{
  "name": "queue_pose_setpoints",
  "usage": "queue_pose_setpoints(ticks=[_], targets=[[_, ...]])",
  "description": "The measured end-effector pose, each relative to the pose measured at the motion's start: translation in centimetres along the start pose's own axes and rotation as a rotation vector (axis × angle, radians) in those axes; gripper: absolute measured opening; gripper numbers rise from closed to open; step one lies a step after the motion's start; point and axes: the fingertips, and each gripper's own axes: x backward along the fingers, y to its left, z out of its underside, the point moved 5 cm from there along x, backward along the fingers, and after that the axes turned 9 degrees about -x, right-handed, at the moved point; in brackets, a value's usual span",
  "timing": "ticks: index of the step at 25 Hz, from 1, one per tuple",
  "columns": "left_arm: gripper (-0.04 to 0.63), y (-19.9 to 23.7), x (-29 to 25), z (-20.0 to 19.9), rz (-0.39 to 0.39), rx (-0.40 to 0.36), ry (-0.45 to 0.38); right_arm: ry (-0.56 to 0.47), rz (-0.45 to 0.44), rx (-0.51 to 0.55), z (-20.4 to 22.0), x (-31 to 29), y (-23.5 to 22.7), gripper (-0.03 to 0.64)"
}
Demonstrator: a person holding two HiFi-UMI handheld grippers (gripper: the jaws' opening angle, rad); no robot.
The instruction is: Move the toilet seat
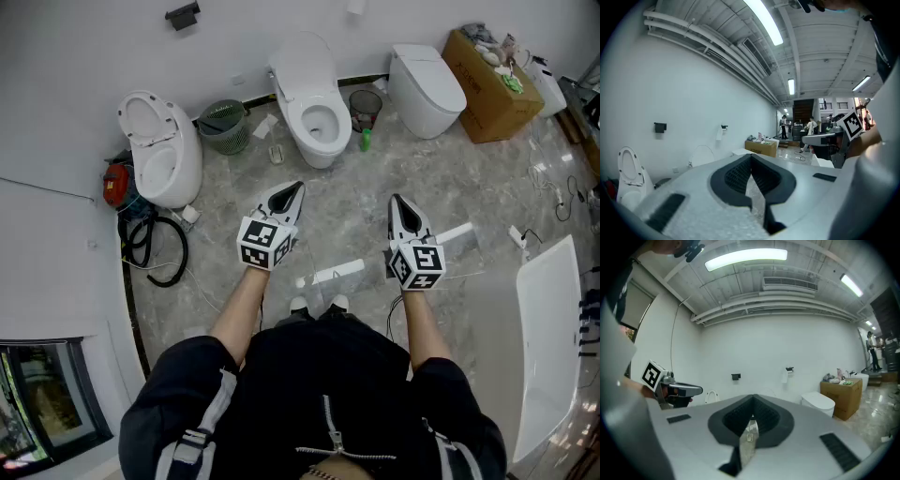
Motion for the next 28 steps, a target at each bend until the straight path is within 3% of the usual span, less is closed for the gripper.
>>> queue_pose_setpoints(ticks=[17,28], targets=[[0.006,-2.5,-3.7,1.1,-0.058,0.043,0.040,0.088,-0.057,-0.033,1.5,-1.3,-5.1,0.002],[0.006,3.4,-10.6,1.9,-0.051,0.047,0.042,0.098,-0.080,-0.038,0.9,-9.7,-7.1,0.002]])
